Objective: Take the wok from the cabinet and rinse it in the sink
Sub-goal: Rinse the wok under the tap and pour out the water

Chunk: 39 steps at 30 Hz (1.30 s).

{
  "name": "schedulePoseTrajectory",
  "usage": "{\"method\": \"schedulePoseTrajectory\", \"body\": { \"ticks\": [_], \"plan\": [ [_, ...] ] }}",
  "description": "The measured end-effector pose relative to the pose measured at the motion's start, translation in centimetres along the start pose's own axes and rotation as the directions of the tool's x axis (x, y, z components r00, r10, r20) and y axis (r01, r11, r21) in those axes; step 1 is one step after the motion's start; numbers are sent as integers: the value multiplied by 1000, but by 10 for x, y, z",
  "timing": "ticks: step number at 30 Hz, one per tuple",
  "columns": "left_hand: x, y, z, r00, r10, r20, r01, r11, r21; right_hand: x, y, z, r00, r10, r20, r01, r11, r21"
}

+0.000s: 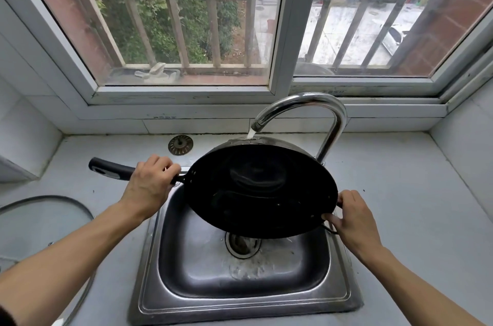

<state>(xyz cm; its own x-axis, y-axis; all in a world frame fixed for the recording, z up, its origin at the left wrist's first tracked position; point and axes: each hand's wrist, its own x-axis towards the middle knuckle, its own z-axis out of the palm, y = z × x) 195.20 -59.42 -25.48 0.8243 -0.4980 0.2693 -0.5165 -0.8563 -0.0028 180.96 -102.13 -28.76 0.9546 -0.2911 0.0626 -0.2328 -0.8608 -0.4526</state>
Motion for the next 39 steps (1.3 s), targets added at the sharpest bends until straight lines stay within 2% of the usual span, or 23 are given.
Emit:
{"method": "schedulePoseTrajectory", "body": {
  "ticks": [7, 14, 29, 39],
  "plan": [
    [25, 0, -6, 997, 68, -33, -68, 998, 6, -7, 6, 1, 998, 59, 0, -59, 998, 31],
    [24, -5, -3, 996, 76, -49, -76, 997, 7, -5, 2, 1, 999, 50, 9, -51, 998, 35],
    [-53, -31, 0, 982, -188, 17, 189, 973, -131, 35, -51, -3, 991, -130, 43, 130, 992, 7],
    [-92, -49, -12, 954, -299, 12, 298, 944, -144, 58, -89, 8, 972, -227, 60, 228, 973, -11]
  ]
}}
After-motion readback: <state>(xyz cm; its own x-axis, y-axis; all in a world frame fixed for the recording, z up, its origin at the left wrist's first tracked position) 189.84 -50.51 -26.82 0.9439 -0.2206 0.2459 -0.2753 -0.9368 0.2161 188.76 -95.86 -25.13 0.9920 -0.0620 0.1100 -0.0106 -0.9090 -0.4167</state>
